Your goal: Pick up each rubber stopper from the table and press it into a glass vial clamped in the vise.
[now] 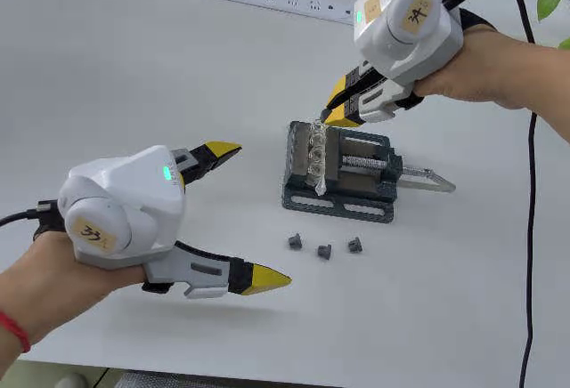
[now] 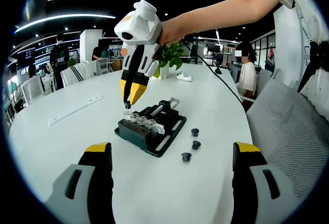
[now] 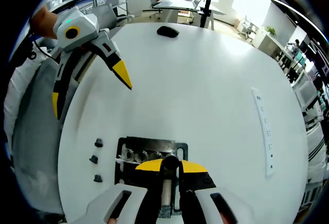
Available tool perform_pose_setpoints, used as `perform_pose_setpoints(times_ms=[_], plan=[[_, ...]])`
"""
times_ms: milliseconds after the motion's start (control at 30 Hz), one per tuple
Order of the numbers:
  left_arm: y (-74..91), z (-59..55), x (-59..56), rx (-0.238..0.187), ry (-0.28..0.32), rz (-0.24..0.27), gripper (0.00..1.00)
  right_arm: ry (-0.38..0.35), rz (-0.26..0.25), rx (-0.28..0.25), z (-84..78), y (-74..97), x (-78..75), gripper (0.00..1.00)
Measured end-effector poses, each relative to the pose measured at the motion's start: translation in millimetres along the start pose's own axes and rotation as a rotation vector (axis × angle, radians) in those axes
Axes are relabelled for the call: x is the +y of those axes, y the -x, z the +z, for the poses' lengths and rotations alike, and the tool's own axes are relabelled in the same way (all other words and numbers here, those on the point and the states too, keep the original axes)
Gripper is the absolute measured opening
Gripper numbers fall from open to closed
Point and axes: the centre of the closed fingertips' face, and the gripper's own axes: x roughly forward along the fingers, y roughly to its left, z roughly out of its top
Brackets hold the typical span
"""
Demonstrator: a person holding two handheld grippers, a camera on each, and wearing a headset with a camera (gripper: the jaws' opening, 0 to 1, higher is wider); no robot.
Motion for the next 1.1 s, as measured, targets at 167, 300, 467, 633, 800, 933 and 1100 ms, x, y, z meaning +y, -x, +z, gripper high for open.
perform_pose_setpoints(times_ms=[167,300,467,633,800,933,1100], plan=[[-1.1,0.0,0.0,-0.004,0.005,-0.002,0.98,0.001,0.008,0.006,-0.7,-2.9,-1.3,0.07],[-2.0,0.1,-0.3,-0.007,0.008,-0.004,0.98,0.001,0.017,0.015,-1.9,-3.0,0.0,0.07],[-1.4,0.0,0.2,-0.009,0.011,0.000,0.98,0.005,0.026,0.022,-1.6,-3.7,3.1,0.07],[-1.1,-0.8,1.5,-0.010,0.014,0.000,0.98,0.002,0.028,0.027,-1.7,-6.5,-1.4,0.07],[-1.0,-1.1,2.7,-0.011,0.017,0.002,0.98,0.002,0.033,0.031,-2.6,-9.2,-2.9,0.07],[-1.1,-2.0,3.2,-0.010,0.018,0.002,0.98,0.000,0.036,0.033,-3.4,-11.6,-3.5,0.07],[-0.6,-1.8,3.1,-0.009,0.018,0.002,0.98,-0.003,0.039,0.035,-3.0,-11.0,-2.4,0.07]])
